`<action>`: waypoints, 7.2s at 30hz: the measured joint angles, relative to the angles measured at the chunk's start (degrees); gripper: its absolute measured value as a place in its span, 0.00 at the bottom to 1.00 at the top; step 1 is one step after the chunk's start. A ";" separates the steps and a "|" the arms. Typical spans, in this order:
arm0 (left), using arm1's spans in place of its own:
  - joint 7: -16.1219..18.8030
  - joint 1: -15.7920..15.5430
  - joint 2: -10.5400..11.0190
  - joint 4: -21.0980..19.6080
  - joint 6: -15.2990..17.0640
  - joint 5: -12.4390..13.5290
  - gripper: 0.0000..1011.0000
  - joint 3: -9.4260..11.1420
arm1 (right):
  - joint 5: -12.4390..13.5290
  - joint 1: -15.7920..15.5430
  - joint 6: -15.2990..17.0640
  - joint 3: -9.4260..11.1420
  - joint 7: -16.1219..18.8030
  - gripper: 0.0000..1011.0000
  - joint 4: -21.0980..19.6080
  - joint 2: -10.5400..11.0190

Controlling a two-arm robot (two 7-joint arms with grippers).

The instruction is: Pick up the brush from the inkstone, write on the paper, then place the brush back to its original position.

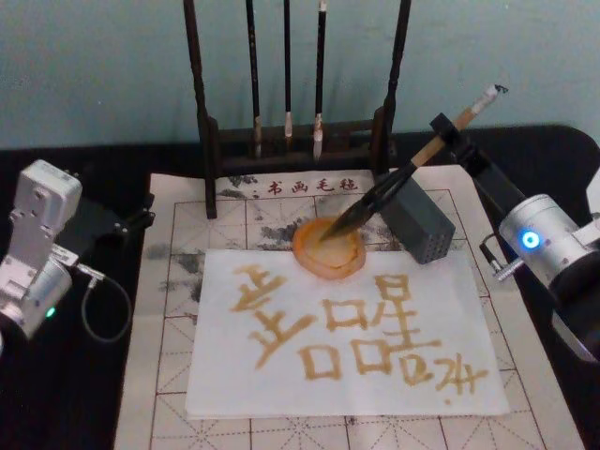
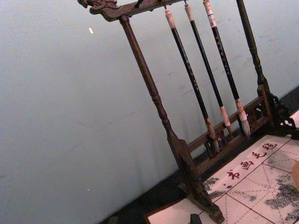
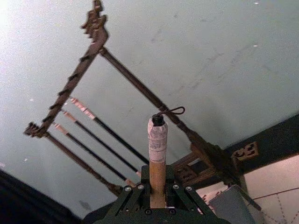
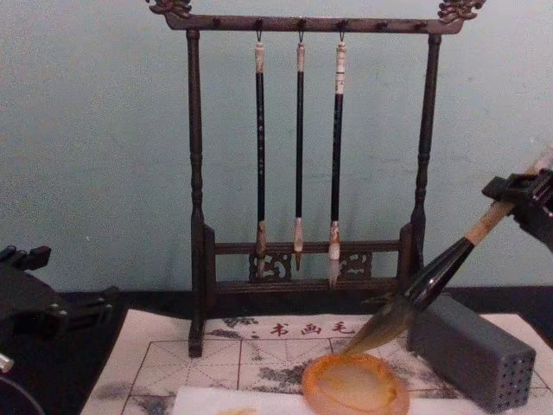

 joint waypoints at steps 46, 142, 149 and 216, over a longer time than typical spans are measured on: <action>0.00 0.00 0.00 0.00 0.00 0.00 0.99 0.00 | -0.22 4.61 -5.33 -3.37 -4.54 0.20 11.31 -4.13; 0.00 0.00 0.00 0.00 0.00 0.00 0.99 0.00 | -24.40 -11.85 -9.49 -8.12 -4.49 0.99 -10.55 14.36; 0.00 0.00 0.00 0.00 0.00 0.00 0.99 0.00 | -31.95 -11.66 -9.17 -10.15 -3.59 0.99 -10.96 17.09; 0.00 0.00 0.00 0.00 0.00 0.00 0.99 0.00 | -35.51 -11.47 -7.19 -10.75 -3.40 0.99 -10.94 17.65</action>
